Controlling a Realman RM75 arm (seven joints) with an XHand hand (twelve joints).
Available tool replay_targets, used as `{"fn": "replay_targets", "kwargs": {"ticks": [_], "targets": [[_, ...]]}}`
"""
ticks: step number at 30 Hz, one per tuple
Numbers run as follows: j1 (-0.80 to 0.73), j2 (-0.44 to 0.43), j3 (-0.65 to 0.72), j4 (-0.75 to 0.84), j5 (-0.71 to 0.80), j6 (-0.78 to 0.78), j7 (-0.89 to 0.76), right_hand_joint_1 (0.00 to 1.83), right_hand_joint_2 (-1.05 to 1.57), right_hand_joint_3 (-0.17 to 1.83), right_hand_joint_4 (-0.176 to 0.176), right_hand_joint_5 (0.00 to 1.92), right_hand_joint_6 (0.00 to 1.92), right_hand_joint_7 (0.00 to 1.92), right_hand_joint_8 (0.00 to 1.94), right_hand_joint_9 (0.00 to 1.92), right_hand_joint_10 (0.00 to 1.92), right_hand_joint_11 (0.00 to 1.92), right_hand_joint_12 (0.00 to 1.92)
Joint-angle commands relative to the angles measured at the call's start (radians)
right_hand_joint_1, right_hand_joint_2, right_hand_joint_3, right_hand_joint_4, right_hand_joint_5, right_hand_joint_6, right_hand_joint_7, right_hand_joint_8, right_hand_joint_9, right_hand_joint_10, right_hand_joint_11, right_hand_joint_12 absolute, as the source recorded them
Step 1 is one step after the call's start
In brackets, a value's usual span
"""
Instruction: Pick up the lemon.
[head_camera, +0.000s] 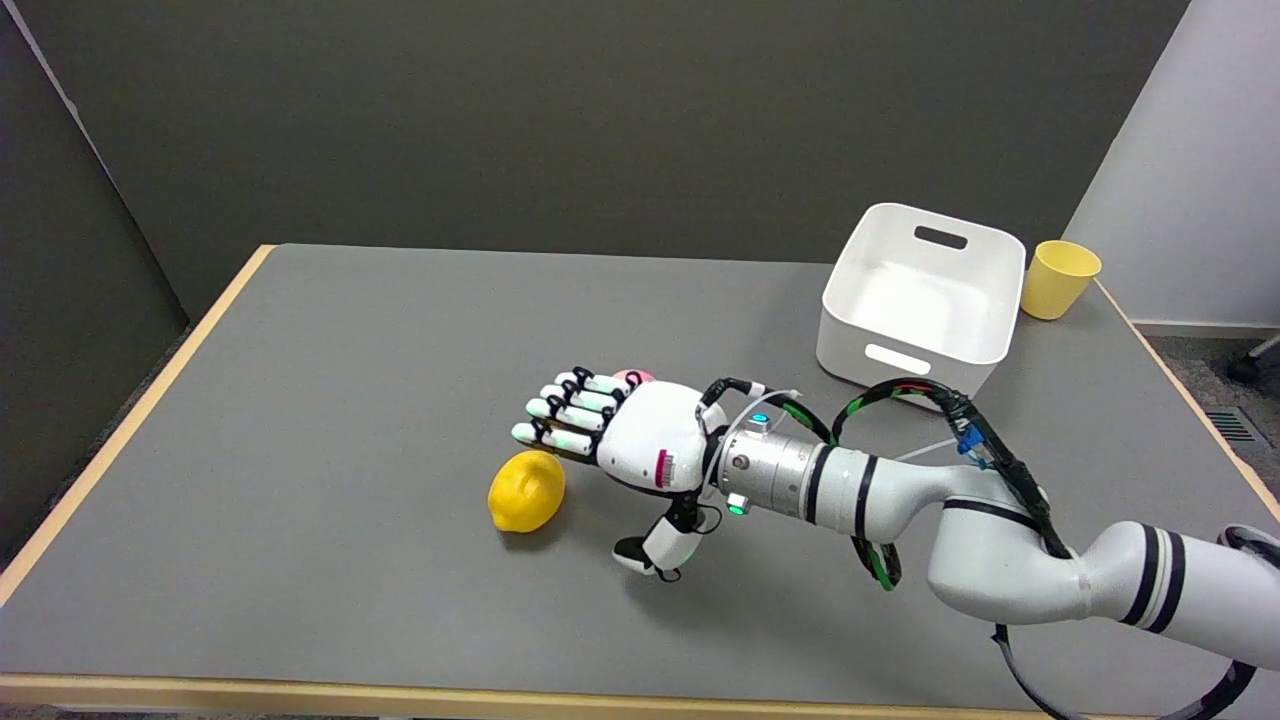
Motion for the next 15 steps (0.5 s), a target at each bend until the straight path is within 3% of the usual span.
{"fn": "replay_targets", "kwargs": {"ticks": [1, 5, 15], "targets": [[0.024, -0.111, 0.009, -0.031, 0.066, 0.020, -0.111, 0.73, 0.55, 0.77, 0.018, 0.00, 0.00, 0.00, 0.00, 0.00, 0.00, 0.00, 0.13], [0.044, -0.146, -0.004, -0.078, 0.071, 0.027, -0.111, 0.70, 0.53, 0.86, 0.016, 0.00, 0.00, 0.00, 0.00, 0.00, 0.00, 0.00, 0.22], [0.047, -0.220, -0.028, -0.211, 0.076, 0.083, -0.103, 0.70, 0.53, 0.88, 0.016, 0.00, 0.00, 0.00, 0.00, 0.00, 0.00, 0.00, 0.32]]}}
